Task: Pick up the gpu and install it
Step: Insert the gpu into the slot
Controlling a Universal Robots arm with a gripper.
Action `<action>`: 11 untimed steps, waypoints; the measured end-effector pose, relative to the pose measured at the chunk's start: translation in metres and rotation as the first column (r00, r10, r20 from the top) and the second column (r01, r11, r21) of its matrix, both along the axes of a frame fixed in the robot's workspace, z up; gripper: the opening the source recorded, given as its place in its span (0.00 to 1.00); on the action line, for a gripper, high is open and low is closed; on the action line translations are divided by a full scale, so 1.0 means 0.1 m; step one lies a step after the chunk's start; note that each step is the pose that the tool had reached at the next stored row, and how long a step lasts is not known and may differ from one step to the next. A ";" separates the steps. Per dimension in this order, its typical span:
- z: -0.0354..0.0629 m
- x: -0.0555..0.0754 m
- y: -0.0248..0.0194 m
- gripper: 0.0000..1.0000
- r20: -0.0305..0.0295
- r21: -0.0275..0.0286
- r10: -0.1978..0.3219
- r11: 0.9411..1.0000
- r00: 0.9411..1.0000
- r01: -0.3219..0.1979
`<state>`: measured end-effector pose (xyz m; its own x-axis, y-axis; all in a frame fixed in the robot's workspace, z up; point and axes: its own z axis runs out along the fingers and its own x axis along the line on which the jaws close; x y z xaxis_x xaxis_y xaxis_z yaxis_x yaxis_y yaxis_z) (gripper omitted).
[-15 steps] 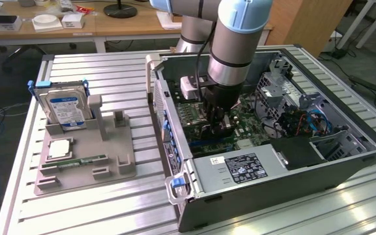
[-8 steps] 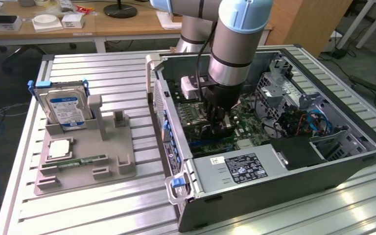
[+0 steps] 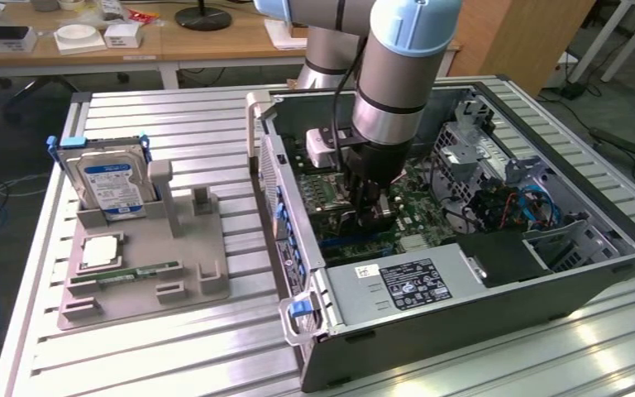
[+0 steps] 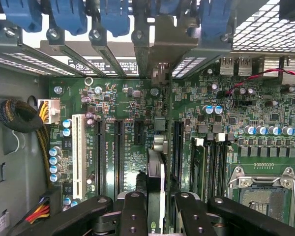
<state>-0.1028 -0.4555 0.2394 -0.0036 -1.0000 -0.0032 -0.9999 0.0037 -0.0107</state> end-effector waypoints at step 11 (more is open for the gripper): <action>0.014 0.00 0.000 0.27 0.000 0.000 0.000 1.000 1.000 0.000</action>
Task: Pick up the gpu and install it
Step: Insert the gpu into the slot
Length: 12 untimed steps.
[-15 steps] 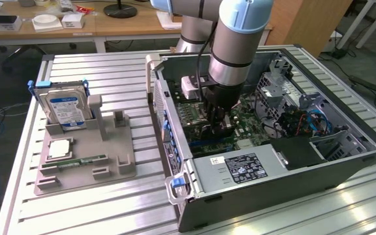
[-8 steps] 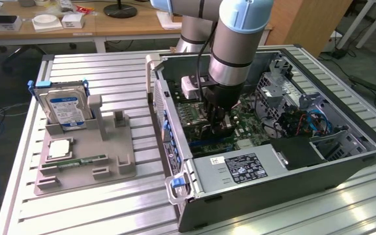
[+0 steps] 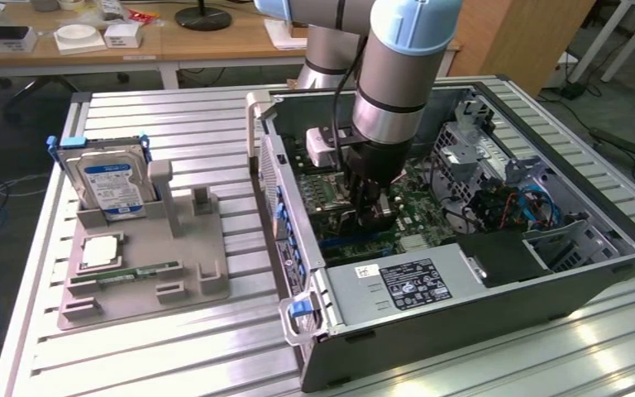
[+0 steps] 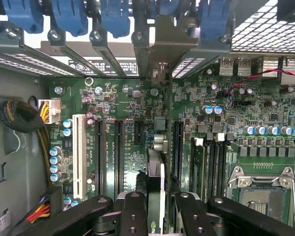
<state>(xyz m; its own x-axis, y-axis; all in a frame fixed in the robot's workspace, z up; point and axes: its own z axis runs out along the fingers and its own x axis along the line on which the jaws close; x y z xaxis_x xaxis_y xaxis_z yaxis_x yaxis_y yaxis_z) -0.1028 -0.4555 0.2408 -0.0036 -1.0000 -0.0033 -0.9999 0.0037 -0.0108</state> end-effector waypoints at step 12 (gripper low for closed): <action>-0.039 0.00 -0.001 0.27 0.000 -0.001 0.000 1.000 1.000 0.000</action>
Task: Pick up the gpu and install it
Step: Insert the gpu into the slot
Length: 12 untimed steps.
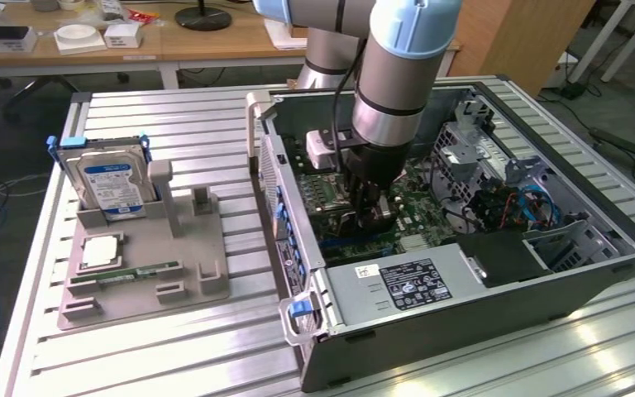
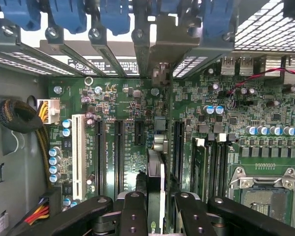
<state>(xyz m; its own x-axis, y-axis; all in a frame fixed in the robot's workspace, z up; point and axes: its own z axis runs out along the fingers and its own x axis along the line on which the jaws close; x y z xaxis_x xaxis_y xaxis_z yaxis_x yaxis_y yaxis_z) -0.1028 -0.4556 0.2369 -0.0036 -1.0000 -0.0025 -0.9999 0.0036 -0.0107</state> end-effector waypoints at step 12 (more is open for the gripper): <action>0.064 0.00 0.001 0.27 0.000 0.001 0.000 1.000 1.000 0.000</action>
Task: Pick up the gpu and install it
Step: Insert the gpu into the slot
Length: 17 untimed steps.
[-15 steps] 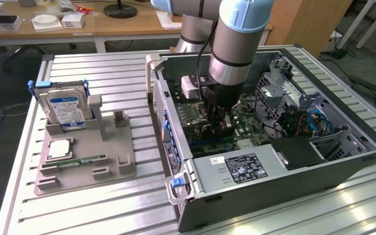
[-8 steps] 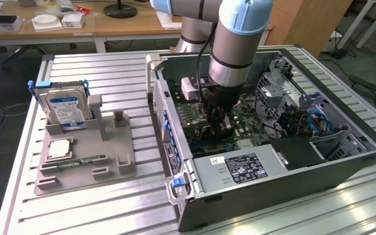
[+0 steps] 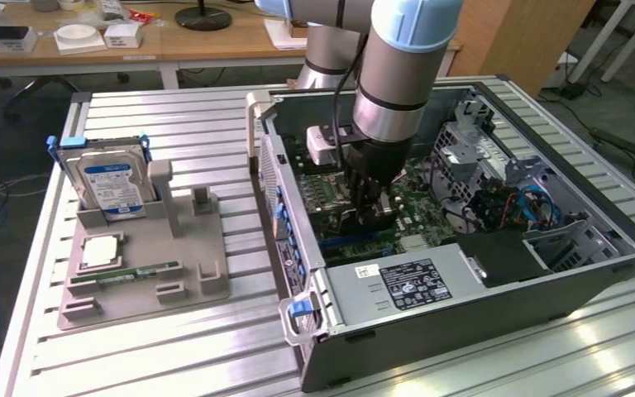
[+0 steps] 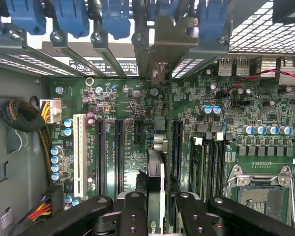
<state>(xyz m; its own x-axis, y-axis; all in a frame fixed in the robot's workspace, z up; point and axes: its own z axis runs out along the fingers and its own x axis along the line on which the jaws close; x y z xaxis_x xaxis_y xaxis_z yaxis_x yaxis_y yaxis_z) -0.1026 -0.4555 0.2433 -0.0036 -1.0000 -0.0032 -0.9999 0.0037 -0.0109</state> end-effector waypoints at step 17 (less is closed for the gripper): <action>0.013 0.00 0.000 0.27 0.016 0.000 0.000 1.000 1.000 0.000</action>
<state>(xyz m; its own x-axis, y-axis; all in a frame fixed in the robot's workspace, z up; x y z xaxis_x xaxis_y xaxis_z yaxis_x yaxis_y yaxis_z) -0.1026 -0.4555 0.2446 -0.0035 -1.0000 -0.0034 -0.9996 0.0036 -0.0265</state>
